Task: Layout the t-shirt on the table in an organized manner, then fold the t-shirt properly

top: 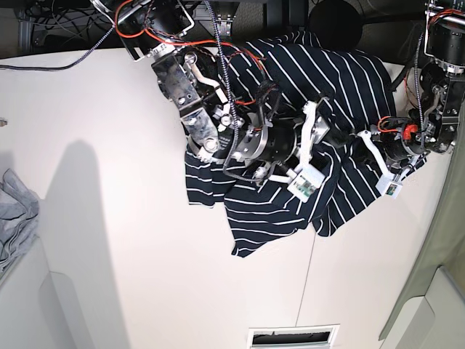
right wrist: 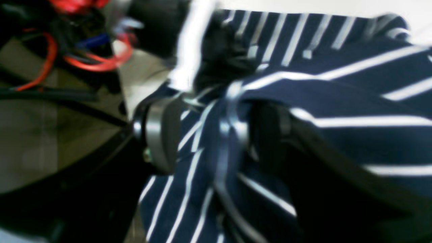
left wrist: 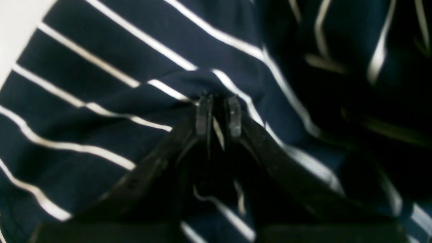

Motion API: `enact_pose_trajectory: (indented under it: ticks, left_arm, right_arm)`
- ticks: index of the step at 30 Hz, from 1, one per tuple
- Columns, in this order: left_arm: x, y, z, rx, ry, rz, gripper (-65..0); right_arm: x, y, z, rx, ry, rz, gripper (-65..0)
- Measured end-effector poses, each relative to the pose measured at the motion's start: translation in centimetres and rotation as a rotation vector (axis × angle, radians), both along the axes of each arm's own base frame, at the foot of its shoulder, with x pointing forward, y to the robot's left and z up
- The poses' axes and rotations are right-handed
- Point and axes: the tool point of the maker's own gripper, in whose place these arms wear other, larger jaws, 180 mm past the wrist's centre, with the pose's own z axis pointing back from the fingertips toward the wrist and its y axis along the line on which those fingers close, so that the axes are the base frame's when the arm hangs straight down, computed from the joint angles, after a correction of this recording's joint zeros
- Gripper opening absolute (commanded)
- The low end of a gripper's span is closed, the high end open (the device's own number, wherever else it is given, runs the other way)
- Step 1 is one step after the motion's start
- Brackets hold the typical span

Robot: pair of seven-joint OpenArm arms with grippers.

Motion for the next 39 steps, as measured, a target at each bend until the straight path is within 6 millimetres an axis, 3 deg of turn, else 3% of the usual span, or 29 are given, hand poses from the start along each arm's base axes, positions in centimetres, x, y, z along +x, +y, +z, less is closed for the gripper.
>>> enact_pose_trajectory:
  ticks: [3,5,8,11,16,19,22,27,29,32,34,37,39]
  left_arm:
    - [1.0,1.5,2.7,-0.018,-0.060,0.040,-58.1]
    - [2.7,2.1,5.7,-0.036,-0.146,0.064,-57.1]
    - [4.5,1.5,9.5,-0.073,-0.252,0.046,-45.7]
    - [4.6,0.9,10.5,-0.072,-0.278,0.016,-34.4]
    - [5.6,-2.3,11.0,-0.115,-0.302,-0.065,-34.3]
    - [6.8,-5.6,10.9,-0.089,-0.307,-0.166,-34.2]
    - [7.8,-8.5,10.7,-0.038,-0.333,-0.262,-34.2]
    - [9.8,-11.1,9.5,0.030,-0.314,-0.333,-34.2]
    - [10.5,-12.1,8.6,0.036,-0.293,-0.346,-34.2]
    - [11.3,-13.9,7.0,0.050,-0.264,-0.381,-34.3]
    - [11.4,-14.6,5.6,0.077,-0.237,-0.409,-34.3]
    - [10.6,-15.1,3.3,0.094,-0.196,-0.466,-37.3]
    - [10.0,-15.3,2.2,0.104,-0.172,-0.487,-53.6]
  right_arm:
    - [3.3,-3.2,0.2,0.027,0.013,-0.140,-29.4]
    - [5.4,-6.1,0.0,0.038,0.032,-0.253,-29.4]
    - [7.8,-10.3,-0.6,0.048,0.066,-0.420,-29.4]
    - [8.8,-13.0,-1.0,0.049,0.087,-0.503,-29.4]
    - [8.9,-15.7,-2.2,0.021,0.138,-0.563,-29.4]
    - [8.3,-17.1,-3.3,-0.005,0.157,-0.584,-29.4]
    - [6.4,-18.2,-5.7,-0.050,0.213,-0.619,-29.4]
    - [3.1,-17.9,-8.2,-0.064,0.302,-0.632,-29.7]
    - [2.6,-17.8,-8.5,-0.061,0.310,-0.634,-36.5]
    - [2.0,-17.8,-8.9,-0.057,0.326,-0.637,-56.2]
    - [1.5,-17.6,-9.0,-0.040,0.342,-0.640,-65.0]
    - [1.1,-17.5,-9.2,-0.030,0.356,-0.640,-65.0]
    - [1.2,-17.4,-9.1,-0.026,0.353,-0.635,-65.0]
